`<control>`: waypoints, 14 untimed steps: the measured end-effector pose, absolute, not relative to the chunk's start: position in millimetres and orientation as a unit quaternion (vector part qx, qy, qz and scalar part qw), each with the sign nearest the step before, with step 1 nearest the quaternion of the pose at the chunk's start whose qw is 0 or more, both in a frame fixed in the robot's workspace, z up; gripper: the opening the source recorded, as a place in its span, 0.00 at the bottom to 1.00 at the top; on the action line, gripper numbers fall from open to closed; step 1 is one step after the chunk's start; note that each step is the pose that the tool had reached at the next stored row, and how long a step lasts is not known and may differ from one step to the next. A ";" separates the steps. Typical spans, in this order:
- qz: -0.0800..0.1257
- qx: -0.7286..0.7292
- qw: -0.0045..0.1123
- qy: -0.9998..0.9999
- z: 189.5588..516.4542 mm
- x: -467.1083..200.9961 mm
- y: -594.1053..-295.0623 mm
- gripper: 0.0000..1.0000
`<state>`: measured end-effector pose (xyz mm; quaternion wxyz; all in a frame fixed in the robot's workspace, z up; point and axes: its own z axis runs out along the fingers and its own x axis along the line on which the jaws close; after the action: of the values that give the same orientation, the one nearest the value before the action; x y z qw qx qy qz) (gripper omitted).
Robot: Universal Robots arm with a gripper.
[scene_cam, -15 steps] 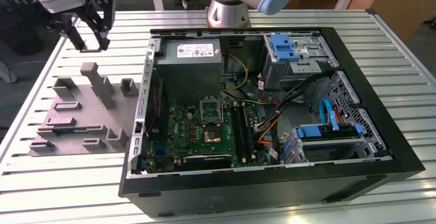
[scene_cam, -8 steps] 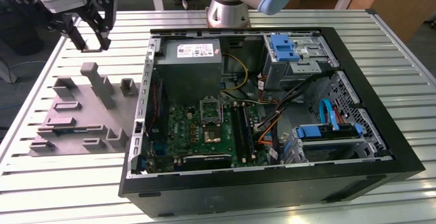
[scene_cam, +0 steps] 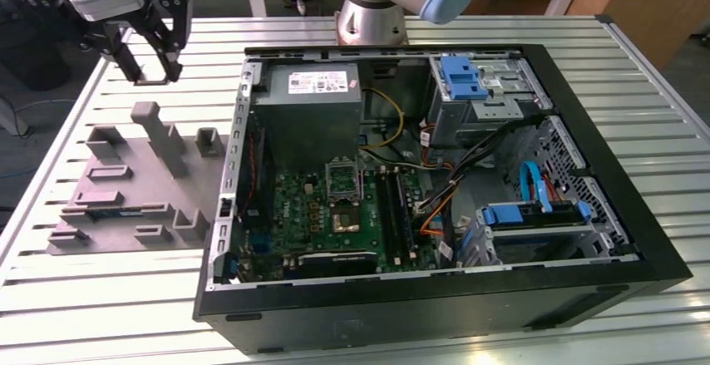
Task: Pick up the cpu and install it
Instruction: 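Pick up the cpu and move it towards the insertion slot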
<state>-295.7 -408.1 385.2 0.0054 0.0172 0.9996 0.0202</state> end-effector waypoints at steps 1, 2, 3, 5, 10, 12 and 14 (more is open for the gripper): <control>0.020 0.017 0.005 1.000 385.3 -295.4 -408.1 0.47; 0.020 0.017 0.005 1.000 385.3 -295.1 -408.1 0.47; 0.020 0.017 0.005 1.000 385.3 -294.8 -408.1 0.47; 0.020 0.017 0.005 1.000 385.2 -294.3 -408.1 0.47; 0.020 0.017 0.005 1.000 385.2 -292.7 -408.1 0.47; 0.020 0.017 0.005 1.000 385.2 -292.1 -408.1 0.47; 0.020 0.017 0.005 1.000 385.2 -291.5 -408.1 0.47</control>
<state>-291.5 -408.1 385.2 0.0054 0.0172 0.9996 0.0202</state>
